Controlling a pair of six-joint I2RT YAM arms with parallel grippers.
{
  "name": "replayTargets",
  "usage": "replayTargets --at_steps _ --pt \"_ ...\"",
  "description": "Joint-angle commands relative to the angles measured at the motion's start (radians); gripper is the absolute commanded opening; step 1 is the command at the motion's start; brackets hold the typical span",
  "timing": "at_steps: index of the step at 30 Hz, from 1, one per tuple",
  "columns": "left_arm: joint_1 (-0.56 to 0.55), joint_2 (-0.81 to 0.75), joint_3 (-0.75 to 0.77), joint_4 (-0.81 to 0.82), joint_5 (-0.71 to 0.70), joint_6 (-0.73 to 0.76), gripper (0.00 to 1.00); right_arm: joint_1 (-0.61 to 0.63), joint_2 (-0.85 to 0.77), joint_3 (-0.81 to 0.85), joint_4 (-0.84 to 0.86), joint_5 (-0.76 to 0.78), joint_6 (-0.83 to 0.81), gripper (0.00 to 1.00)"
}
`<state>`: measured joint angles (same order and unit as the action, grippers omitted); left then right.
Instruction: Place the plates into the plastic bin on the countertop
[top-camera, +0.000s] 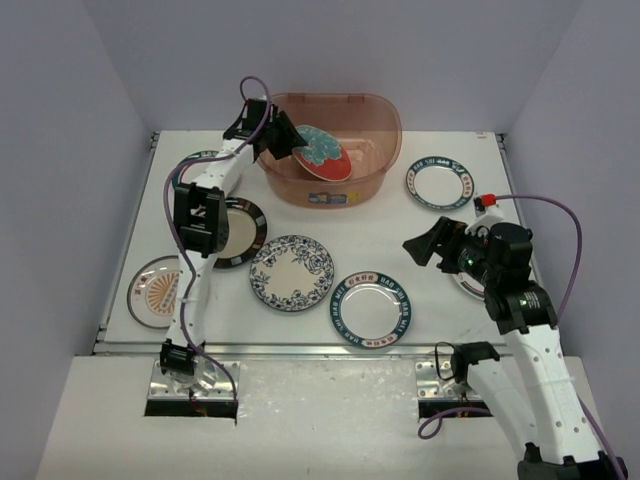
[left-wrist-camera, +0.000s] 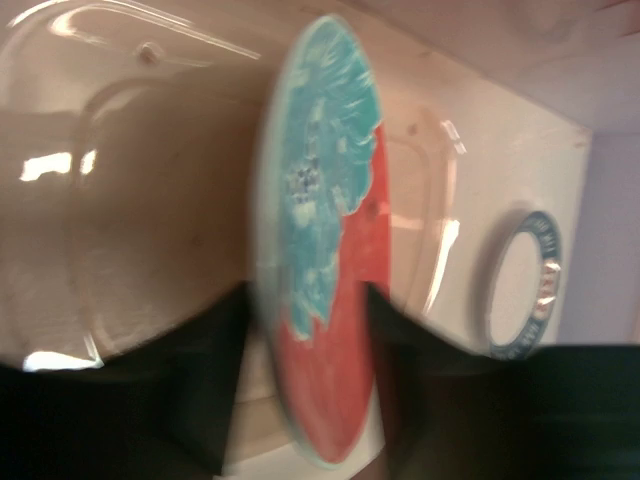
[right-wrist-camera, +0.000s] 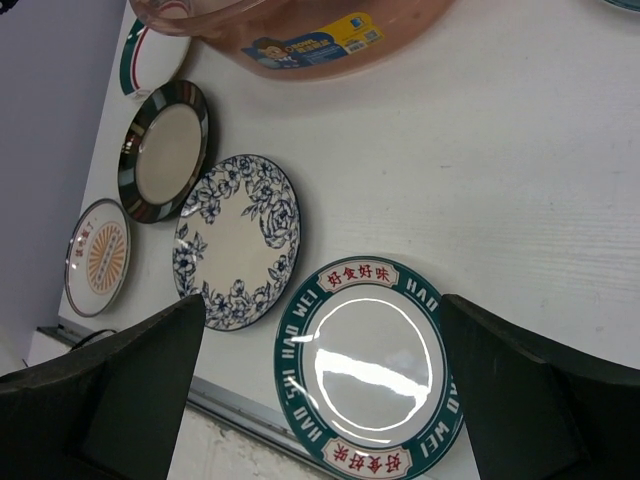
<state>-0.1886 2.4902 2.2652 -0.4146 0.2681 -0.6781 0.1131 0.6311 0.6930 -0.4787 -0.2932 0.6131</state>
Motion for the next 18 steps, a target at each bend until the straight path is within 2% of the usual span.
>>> replayTargets --at_steps 1,3,4,9,15,18 --pt "-0.011 -0.059 0.098 0.178 0.088 -0.024 0.61 -0.003 0.017 0.019 0.026 -0.019 -0.026 0.99" --pt "-0.021 -0.082 0.078 0.176 0.083 -0.002 0.89 -0.003 0.044 0.011 0.041 -0.042 -0.023 0.99" --pt "-0.028 -0.095 0.068 0.17 0.077 0.009 0.99 -0.003 0.075 0.007 0.049 -0.057 -0.021 0.99" --pt "-0.041 -0.158 0.057 0.122 0.043 0.041 1.0 -0.002 0.193 0.015 0.076 -0.152 -0.026 0.99" --pt "-0.038 -0.233 0.045 0.048 -0.108 0.086 1.0 0.006 0.282 0.035 0.114 -0.2 -0.044 0.99" --pt "-0.038 -0.257 0.052 0.048 -0.104 0.113 1.0 0.014 0.32 0.036 0.144 -0.237 -0.054 0.99"
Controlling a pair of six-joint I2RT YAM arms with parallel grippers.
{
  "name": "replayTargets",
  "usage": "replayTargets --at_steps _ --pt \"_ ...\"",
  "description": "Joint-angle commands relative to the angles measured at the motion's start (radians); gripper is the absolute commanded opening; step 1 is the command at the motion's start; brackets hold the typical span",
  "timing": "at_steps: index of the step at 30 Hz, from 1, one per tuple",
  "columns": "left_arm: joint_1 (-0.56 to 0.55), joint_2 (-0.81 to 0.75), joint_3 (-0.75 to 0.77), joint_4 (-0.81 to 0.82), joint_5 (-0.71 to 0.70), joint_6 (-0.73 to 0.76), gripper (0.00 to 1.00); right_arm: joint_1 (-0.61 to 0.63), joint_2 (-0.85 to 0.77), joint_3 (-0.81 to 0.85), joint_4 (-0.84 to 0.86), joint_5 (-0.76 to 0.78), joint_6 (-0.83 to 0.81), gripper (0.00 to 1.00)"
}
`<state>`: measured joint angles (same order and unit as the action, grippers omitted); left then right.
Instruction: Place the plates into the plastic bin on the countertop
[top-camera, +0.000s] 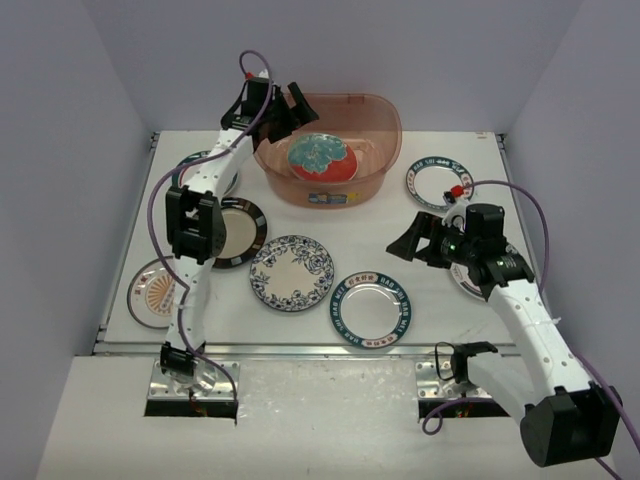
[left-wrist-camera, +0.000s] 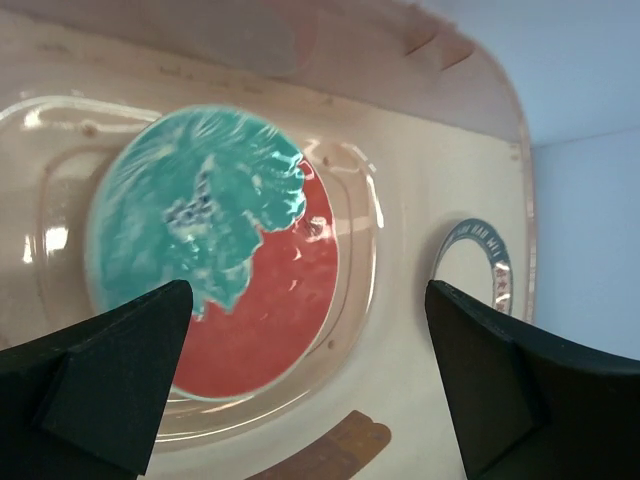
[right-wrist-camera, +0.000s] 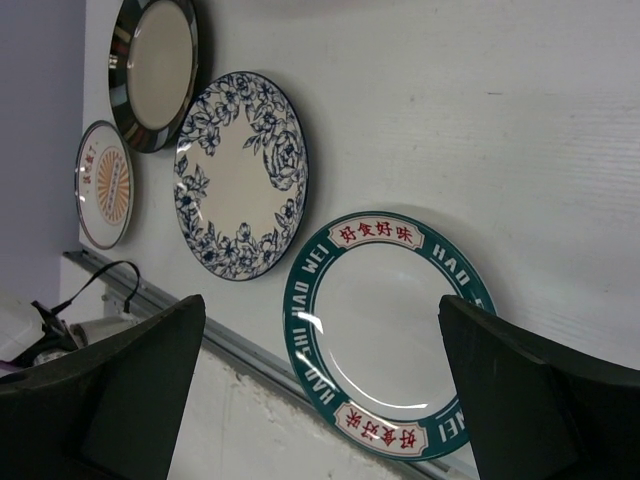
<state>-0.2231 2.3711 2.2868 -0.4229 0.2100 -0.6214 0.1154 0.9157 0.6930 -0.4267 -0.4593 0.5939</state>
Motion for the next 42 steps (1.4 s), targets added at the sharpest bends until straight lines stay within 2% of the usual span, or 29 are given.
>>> replayTargets --at_steps 1,6,8,9,10,11,13,16,18,20,23,25,34,37,40,42 --pt "-0.004 -0.148 0.034 0.061 -0.034 0.064 1.0 0.016 0.054 0.034 0.104 -0.087 -0.039 0.99" --pt "-0.004 -0.214 0.068 0.023 -0.018 0.111 1.0 0.083 0.187 0.04 0.184 -0.137 -0.053 0.99" --pt "-0.004 -0.296 0.005 -0.006 -0.028 0.143 1.0 0.123 0.246 0.058 0.251 -0.137 -0.06 0.99" --pt "-0.005 -0.388 -0.034 -0.009 -0.042 0.15 1.0 0.152 0.274 0.067 0.273 -0.139 -0.063 0.99" --pt "-0.005 -0.397 -0.087 -0.011 -0.06 0.157 1.0 0.155 0.306 0.078 0.292 -0.139 -0.066 0.99" --pt "-0.004 -0.505 -0.202 -0.013 -0.11 0.167 1.0 0.177 0.367 0.097 0.338 -0.139 -0.07 0.99" --pt "-0.004 -0.709 -0.34 -0.002 -0.181 0.171 1.0 0.214 0.433 0.104 0.388 -0.133 -0.066 0.99" --pt "-0.004 -0.938 -0.654 0.078 -0.198 0.189 1.0 0.247 0.518 0.116 0.461 -0.094 -0.08 0.99" --pt "-0.005 -1.159 -0.853 0.102 -0.205 0.19 1.0 0.275 0.612 0.136 0.524 -0.104 -0.071 0.99" --pt "-0.006 -1.328 -0.947 0.089 -0.211 0.18 1.0 0.311 0.685 0.143 0.576 -0.093 -0.073 0.99" --pt "-0.006 -1.522 -1.124 0.052 -0.271 0.166 1.0 0.354 0.778 0.167 0.632 -0.082 -0.083 0.93" --pt "-0.006 -1.596 -1.205 0.024 -0.274 0.163 1.0 0.365 0.832 0.185 0.661 -0.089 -0.085 0.86" --pt "-0.006 -1.741 -1.282 -0.119 -0.092 0.241 1.0 0.383 0.994 0.163 0.829 -0.148 0.028 0.58" --pt "-0.006 -1.777 -1.291 -0.165 -0.094 0.258 1.0 0.383 1.035 0.168 0.822 -0.141 0.074 0.46" --pt "-0.006 -1.799 -1.293 -0.189 -0.12 0.264 1.0 0.383 1.074 0.185 0.809 -0.141 0.11 0.43" --pt "-0.006 -1.809 -1.293 -0.202 -0.135 0.269 1.0 0.382 1.104 0.218 0.778 -0.145 0.138 0.33"
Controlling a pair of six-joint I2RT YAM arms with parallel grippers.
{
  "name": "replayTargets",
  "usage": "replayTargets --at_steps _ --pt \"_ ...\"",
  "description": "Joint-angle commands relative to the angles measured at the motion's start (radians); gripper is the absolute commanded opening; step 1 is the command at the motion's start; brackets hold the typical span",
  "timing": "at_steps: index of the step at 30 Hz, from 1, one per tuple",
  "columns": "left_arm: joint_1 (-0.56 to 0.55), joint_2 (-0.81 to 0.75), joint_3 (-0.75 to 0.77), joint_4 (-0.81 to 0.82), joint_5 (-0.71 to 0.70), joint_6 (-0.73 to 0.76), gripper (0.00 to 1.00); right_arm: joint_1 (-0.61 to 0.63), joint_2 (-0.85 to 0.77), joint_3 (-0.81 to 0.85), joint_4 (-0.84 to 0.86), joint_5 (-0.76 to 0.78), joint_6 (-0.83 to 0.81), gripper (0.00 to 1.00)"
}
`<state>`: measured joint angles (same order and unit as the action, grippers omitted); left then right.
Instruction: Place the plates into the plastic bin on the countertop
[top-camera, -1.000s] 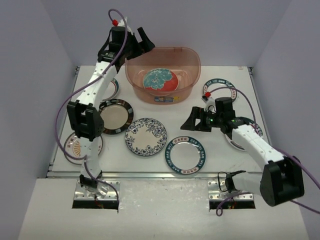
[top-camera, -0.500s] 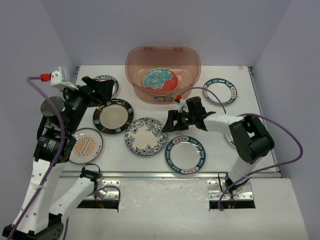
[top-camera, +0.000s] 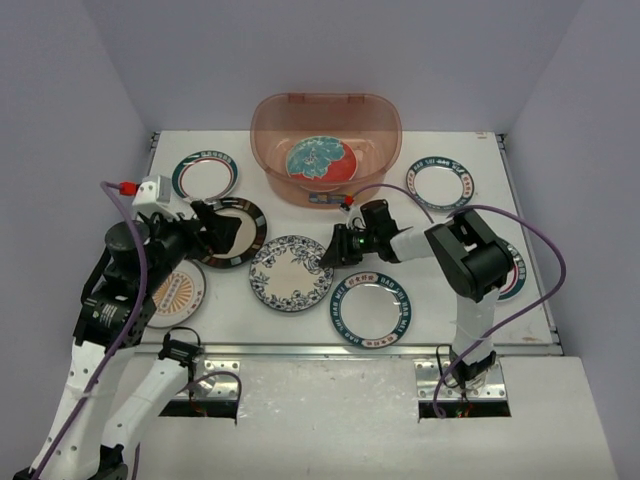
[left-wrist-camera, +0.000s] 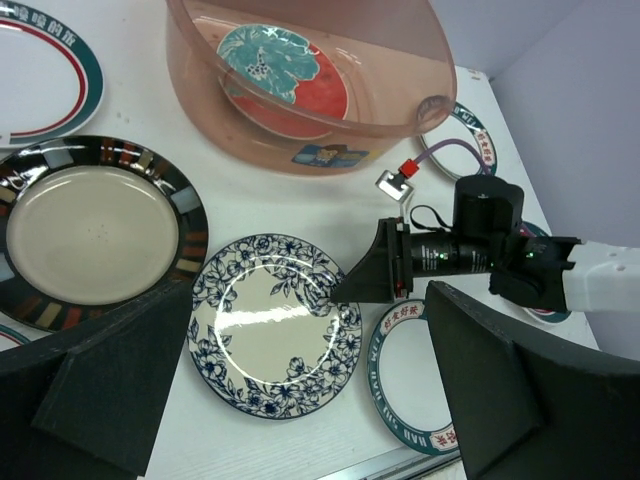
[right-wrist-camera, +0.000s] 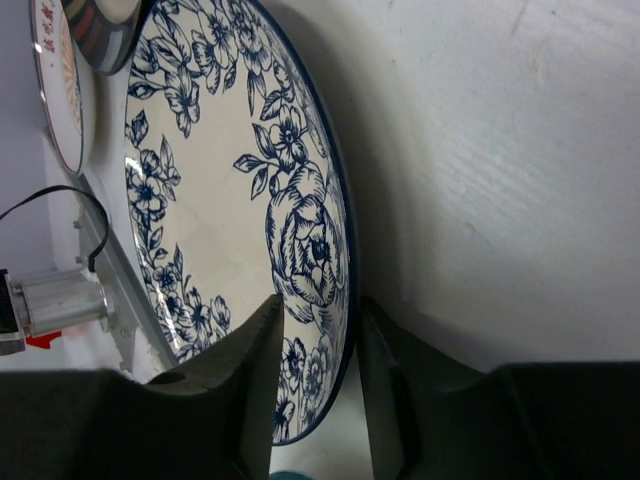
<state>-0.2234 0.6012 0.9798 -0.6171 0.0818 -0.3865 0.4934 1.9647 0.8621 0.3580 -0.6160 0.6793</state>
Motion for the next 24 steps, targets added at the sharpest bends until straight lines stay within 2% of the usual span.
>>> replayTargets --at_steps 1,3,6,10,17,24 --pt "-0.005 -0.041 0.017 -0.012 -0.012 0.036 1.0 0.004 0.065 0.055 -0.021 0.015 0.06 0.25" --pt "-0.005 -0.041 0.022 -0.023 -0.016 0.041 1.0 0.004 0.055 0.053 -0.041 0.043 0.067 0.11" --pt "-0.005 -0.046 0.023 -0.023 -0.014 0.042 1.0 0.001 0.009 0.035 -0.063 0.088 0.069 0.0" --pt "-0.005 -0.047 -0.009 -0.001 0.012 0.029 1.0 -0.01 -0.101 0.009 -0.071 0.097 0.088 0.0" --pt "-0.004 -0.035 -0.168 0.102 0.088 -0.043 1.0 -0.048 -0.367 -0.011 -0.138 0.035 0.098 0.0" --pt "-0.005 -0.034 -0.327 0.236 0.156 -0.148 1.0 -0.131 -0.586 -0.093 -0.11 -0.173 0.142 0.0"
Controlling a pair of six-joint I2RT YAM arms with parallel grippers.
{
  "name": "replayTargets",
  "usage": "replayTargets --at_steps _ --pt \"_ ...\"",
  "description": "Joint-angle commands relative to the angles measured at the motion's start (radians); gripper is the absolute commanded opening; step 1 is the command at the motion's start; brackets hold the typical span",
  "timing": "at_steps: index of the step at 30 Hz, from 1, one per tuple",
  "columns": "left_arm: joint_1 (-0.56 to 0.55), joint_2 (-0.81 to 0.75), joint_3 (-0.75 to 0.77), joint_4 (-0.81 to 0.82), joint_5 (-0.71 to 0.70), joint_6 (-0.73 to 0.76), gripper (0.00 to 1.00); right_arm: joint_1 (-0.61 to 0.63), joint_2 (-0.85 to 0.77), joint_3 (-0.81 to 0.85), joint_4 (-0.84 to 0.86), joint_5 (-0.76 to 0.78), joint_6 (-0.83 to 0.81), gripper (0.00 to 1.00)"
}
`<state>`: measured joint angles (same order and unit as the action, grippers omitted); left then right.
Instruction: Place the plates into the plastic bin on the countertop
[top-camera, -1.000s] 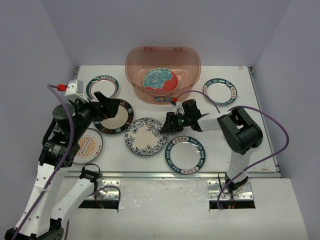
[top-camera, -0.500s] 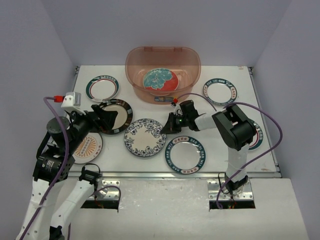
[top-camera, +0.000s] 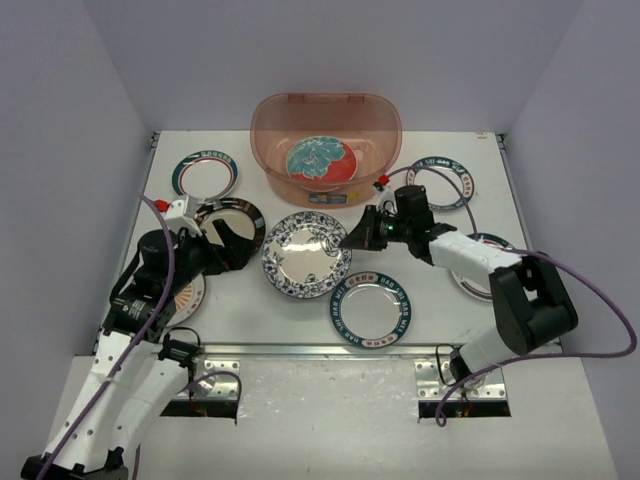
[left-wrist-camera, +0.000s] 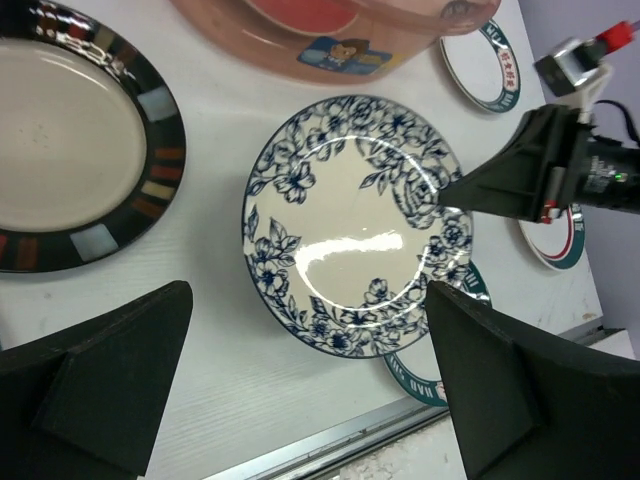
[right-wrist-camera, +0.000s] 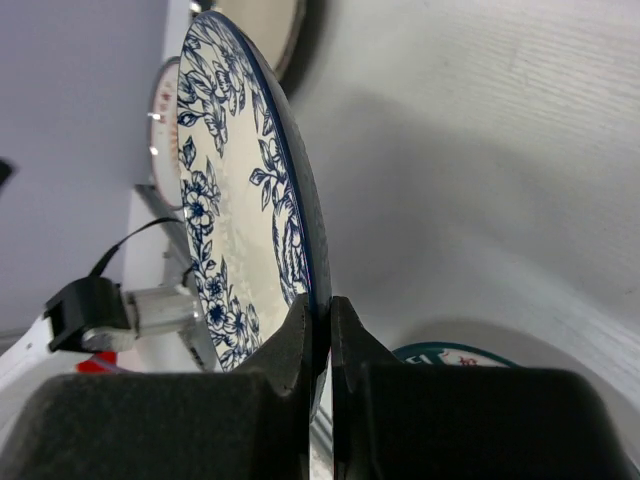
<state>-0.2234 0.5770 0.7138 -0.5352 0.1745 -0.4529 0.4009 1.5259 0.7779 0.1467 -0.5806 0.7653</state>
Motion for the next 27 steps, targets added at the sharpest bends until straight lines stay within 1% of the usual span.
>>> replayTargets --at_steps 1,2,6,8,9,10,13,14,15,16,17,18,20,21,23,24,26,27 --pt "-0.005 -0.009 -0.087 0.187 0.084 -0.1 1.0 -0.045 -0.173 -0.011 0.094 -0.224 0.055 0.0" --pt "-0.005 -0.006 -0.13 0.251 0.134 -0.115 1.0 -0.048 -0.195 -0.012 0.08 -0.235 0.05 0.0" --pt "-0.005 0.066 -0.214 0.426 0.279 -0.202 1.0 -0.063 -0.285 -0.012 0.061 -0.255 0.043 0.0" --pt "-0.005 0.1 -0.244 0.483 0.333 -0.223 0.95 -0.066 -0.307 -0.011 0.066 -0.279 0.052 0.0" --pt "-0.005 0.114 -0.25 0.529 0.345 -0.232 0.9 -0.066 -0.314 -0.016 0.075 -0.292 0.063 0.0" --pt "-0.005 0.13 -0.256 0.567 0.356 -0.242 0.83 -0.066 -0.321 -0.019 0.089 -0.305 0.074 0.0" --pt "-0.005 0.155 -0.265 0.631 0.39 -0.264 0.49 -0.066 -0.34 -0.03 0.129 -0.33 0.102 0.0" --pt "-0.005 0.16 -0.264 0.643 0.397 -0.27 0.44 -0.066 -0.347 -0.032 0.135 -0.331 0.105 0.0" --pt "-0.005 0.161 -0.263 0.658 0.406 -0.275 0.37 -0.067 -0.35 -0.032 0.138 -0.331 0.108 0.0" --pt "-0.006 0.164 -0.256 0.678 0.42 -0.278 0.17 -0.067 -0.35 -0.031 0.141 -0.333 0.112 0.0" --pt "-0.007 0.166 -0.251 0.696 0.431 -0.28 0.01 -0.068 -0.351 -0.031 0.143 -0.335 0.115 0.0" --pt "-0.007 0.17 -0.247 0.702 0.43 -0.28 0.0 -0.071 -0.354 -0.03 0.144 -0.334 0.115 0.03" --pt "-0.007 0.189 -0.202 0.694 0.414 -0.272 0.0 -0.088 -0.37 -0.033 0.136 -0.321 0.11 0.46" --pt "-0.007 0.202 -0.181 0.658 0.393 -0.264 0.0 -0.11 -0.381 -0.04 0.102 -0.286 0.103 0.72" --pt "-0.007 0.219 -0.09 0.573 0.29 -0.251 0.0 -0.139 -0.434 -0.034 0.023 -0.221 0.044 0.97" --pt "-0.007 0.229 -0.082 0.566 0.281 -0.245 0.0 -0.155 -0.438 -0.034 -0.03 -0.175 0.039 0.99" --pt "-0.005 0.297 0.069 0.433 0.097 -0.232 0.0 -0.198 -0.517 0.005 -0.284 0.017 -0.082 0.99" --pt "-0.005 0.332 0.133 0.396 0.03 -0.229 0.0 -0.202 -0.545 0.031 -0.384 0.147 -0.131 0.99"
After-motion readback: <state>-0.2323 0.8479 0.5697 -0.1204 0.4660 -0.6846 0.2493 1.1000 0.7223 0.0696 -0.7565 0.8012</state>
